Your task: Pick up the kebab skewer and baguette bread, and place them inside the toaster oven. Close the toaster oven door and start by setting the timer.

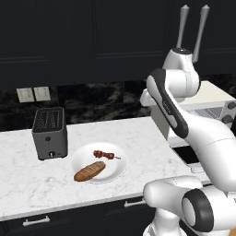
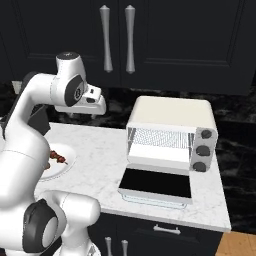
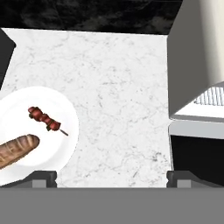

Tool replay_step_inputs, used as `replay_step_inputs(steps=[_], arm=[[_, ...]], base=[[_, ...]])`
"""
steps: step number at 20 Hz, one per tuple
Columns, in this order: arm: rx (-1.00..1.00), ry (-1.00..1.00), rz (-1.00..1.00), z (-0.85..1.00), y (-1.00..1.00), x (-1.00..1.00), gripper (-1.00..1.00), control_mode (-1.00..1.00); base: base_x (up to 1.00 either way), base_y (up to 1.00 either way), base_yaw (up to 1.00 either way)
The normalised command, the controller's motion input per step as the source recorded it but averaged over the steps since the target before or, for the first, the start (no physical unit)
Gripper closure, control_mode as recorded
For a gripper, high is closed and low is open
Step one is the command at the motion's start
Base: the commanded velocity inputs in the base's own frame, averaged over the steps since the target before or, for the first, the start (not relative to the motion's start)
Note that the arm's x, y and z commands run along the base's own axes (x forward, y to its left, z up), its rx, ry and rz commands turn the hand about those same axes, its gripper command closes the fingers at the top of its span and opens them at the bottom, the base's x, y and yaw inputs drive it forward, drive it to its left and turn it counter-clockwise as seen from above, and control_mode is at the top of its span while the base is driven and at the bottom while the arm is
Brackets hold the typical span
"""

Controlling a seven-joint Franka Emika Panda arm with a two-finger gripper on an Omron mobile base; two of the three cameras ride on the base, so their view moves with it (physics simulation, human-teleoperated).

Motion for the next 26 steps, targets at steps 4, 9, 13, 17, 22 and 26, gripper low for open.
replay_step_inputs(steps=[4, 9, 13, 17, 22, 26], arm=[[0.00, 0.00, 0.00, -0.01, -0.08, 0.00, -1.00, -1.00], [0.08, -0.06, 0.00, -0.18, -0.96, -0.29, -1.00, -1.00], [0.11, -0.11, 0.00, -0.26, -1.00, -0.38, -1.00, -1.00], [0.04, -0.27, 0.03, -0.47, -1.00, -0.18, -1.00, -1.00], [0.03, -0.34, 0.08, -0.40, -0.98, 0.01, -1.00, -1.00], [0.01, -0.27, 0.06, -0.42, -0.89, 0.13, -1.00, -1.00]], base=[[0.00, 0.00, 0.00], [0.00, 0.00, 0.00], [0.00, 0.00, 0.00], [0.00, 0.00, 0.00], [0.00, 0.00, 0.00], [0.00, 0.00, 0.00]])
